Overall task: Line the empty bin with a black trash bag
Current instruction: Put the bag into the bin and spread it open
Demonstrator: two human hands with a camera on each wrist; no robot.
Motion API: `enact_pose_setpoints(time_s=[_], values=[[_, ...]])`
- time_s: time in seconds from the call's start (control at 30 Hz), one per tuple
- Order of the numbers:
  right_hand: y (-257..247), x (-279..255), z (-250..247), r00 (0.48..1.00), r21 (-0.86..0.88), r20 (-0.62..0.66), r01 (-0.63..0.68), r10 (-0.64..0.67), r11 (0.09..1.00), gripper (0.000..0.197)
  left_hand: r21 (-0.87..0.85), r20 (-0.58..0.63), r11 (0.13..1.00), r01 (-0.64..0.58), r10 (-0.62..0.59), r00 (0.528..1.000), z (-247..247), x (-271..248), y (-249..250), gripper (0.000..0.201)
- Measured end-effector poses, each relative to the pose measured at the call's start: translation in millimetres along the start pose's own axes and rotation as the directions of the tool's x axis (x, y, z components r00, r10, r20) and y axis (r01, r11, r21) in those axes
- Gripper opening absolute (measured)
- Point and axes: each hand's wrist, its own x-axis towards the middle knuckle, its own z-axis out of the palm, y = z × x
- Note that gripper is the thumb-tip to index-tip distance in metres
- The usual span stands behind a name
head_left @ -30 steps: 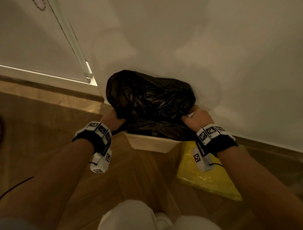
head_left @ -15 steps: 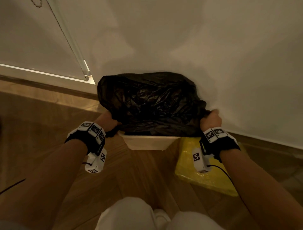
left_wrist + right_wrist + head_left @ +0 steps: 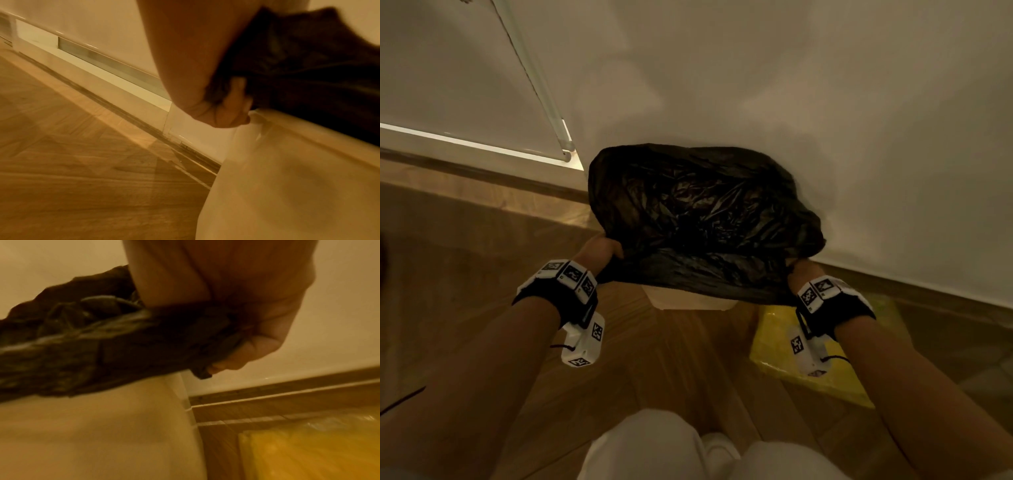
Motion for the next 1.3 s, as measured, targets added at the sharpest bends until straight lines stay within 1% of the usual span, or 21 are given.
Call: enact_pose_setpoints(time_s=[0.07,0.17,0.23,0.33,0.4,0.43,0.5,0.57,0.67,0.77,0.83,0.9,0.93,0.97,1.03,1.07,1.1,1.13,1.17,1.23,1.3], values=[[-9,-5,-1,0.997,0.069,-0.054,0.058,-0.054,0.996,0.045,0.072,-0.029,0.997,-0.003,0.005,1.000,0,-2,-3,0.022],[-27,-8,-5,0.964,0.286,-0.238,0.186,-0.118,0.940,0.053,0.131,-0.026,0.990,-0.057,0.060,0.998,-2,11,-18,0.056],[-38,-11,-9,0.975,0.372,-0.204,0.165,-0.094,0.913,0.066,0.049,-0.018,0.997,-0.062,0.063,0.998,-3,18,-23,0.074],[-35,-1,-4,0.998,0.283,0.002,0.063,-0.066,0.957,0.088,-0.039,0.032,0.998,-0.054,0.055,0.998,-3,-3,-10,0.062],[-25,9,1,0.989,0.129,0.079,0.113,-0.124,0.985,0.087,-0.018,0.059,0.997,-0.076,0.077,0.995,-4,-3,-13,0.061],[-21,12,2,0.986,0.071,0.070,0.149,-0.154,0.986,0.086,-0.009,0.055,0.996,-0.086,0.086,0.995,-6,-2,-18,0.061],[-14,10,2,0.985,0.101,0.013,0.171,-0.174,0.980,0.085,-0.042,0.028,0.996,-0.079,0.080,0.996,-13,3,-28,0.063],[-11,6,-3,0.982,0.149,-0.105,0.171,-0.156,0.974,0.063,-0.046,0.008,0.994,-0.095,0.096,0.995,-19,3,-34,0.065],[-3,6,-8,0.975,0.096,-0.191,0.135,-0.115,0.986,0.048,0.193,0.001,0.975,-0.112,0.114,0.994,-20,1,-40,0.047],[2,13,-5,0.985,-0.039,-0.146,0.083,-0.087,0.996,0.039,0.465,0.026,0.875,-0.137,0.141,0.990,-11,-9,-40,0.033],[2,11,-2,0.993,-0.137,-0.087,0.070,-0.082,0.988,0.036,0.487,0.018,0.861,-0.148,0.160,0.987,-4,-15,-37,0.013],[-2,9,3,0.983,-0.141,-0.058,0.163,-0.173,0.977,0.044,0.345,0.040,0.928,-0.137,0.131,0.991,-3,-13,-35,0.014],[-4,12,4,0.971,-0.073,-0.097,0.214,-0.221,0.974,0.050,0.164,0.055,0.981,-0.107,0.099,0.994,-6,-9,-35,0.014],[-6,16,3,0.959,0.042,-0.163,0.241,-0.231,0.970,0.060,-0.082,0.046,0.994,-0.075,0.079,0.996,-10,-7,-33,0.015],[1,39,1,0.917,0.272,-0.353,0.292,-0.187,0.917,0.077,-0.478,-0.076,0.876,-0.071,0.039,0.996,-19,-3,-28,0.015],[-7,32,-4,0.903,0.361,-0.394,0.323,-0.171,0.875,0.080,-0.579,-0.146,0.808,-0.109,0.029,0.989,-23,-1,-24,0.014],[-23,15,-10,0.891,0.425,-0.422,0.356,-0.165,0.832,0.079,-0.620,-0.208,0.768,-0.159,0.035,0.978,-27,1,-19,0.023],[-34,6,-14,0.884,0.448,-0.433,0.381,-0.177,0.809,0.076,-0.581,-0.255,0.789,-0.200,0.057,0.965,-27,4,-15,0.037],[-41,2,-17,0.885,0.417,-0.407,0.399,-0.225,0.816,0.067,-0.469,-0.294,0.855,-0.220,0.084,0.952,-27,6,-11,0.046],[-48,2,-16,0.887,0.243,-0.366,0.383,-0.282,0.891,0.036,-0.168,-0.330,0.970,-0.175,0.112,0.937,-21,9,-6,0.053],[-49,9,-11,0.918,0.096,-0.328,0.266,-0.222,0.959,0.028,-0.063,-0.316,0.993,-0.095,0.070,0.946,-13,18,-9,0.058]])
